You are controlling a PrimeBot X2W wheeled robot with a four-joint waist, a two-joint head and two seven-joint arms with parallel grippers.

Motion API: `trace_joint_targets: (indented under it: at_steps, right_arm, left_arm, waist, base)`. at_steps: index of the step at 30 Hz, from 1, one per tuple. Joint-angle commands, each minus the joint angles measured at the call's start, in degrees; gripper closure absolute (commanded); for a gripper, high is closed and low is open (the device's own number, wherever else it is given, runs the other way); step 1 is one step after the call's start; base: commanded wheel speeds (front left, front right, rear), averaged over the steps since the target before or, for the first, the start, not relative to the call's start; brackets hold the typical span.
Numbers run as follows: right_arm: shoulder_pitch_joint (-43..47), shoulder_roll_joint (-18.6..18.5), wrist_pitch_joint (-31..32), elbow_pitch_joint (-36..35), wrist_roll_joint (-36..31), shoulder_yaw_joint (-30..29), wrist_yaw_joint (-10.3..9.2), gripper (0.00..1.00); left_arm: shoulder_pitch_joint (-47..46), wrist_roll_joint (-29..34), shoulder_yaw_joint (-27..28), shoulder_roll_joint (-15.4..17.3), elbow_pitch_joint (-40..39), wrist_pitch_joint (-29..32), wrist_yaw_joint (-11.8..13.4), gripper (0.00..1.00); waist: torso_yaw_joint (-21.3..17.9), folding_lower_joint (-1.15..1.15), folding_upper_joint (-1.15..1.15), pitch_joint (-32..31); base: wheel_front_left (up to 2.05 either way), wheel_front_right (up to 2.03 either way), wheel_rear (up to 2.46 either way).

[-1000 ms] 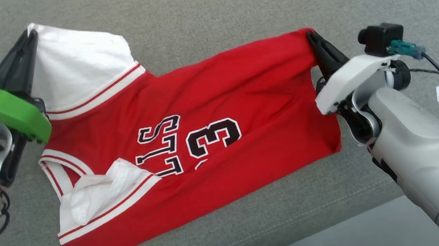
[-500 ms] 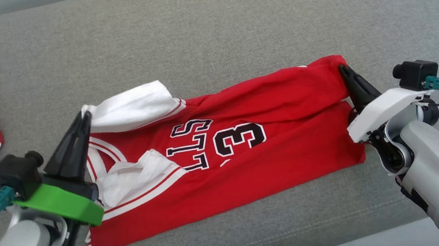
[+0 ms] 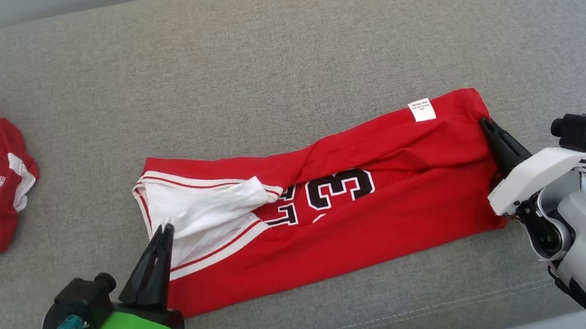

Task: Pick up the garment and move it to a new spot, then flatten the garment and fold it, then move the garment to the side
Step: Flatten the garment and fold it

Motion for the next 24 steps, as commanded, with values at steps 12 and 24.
trace_joint_targets:
  at_steps: [12,24]
  right_arm:
    - [3.6,-0.7,-0.2,0.1,1.1,-3.1,-0.02,1.00]
    - [6.1,-0.2,-0.2,0.5,2.0,-2.8,-0.02,0.69]
  left_arm:
    - [6.9,5.7,7.3,-8.2,3.8,-0.2,-3.6,1.00]
    - [6.2,9.3,9.3,-11.8,10.7,-0.2,-4.3,0.65]
  waist:
    - [1.6,0.00,0.00,-1.4]
    - [2.0,0.00,0.00,-2.5]
  base:
    - [0.00,0.00,0.00]
    - [0.00,0.00,0.00]
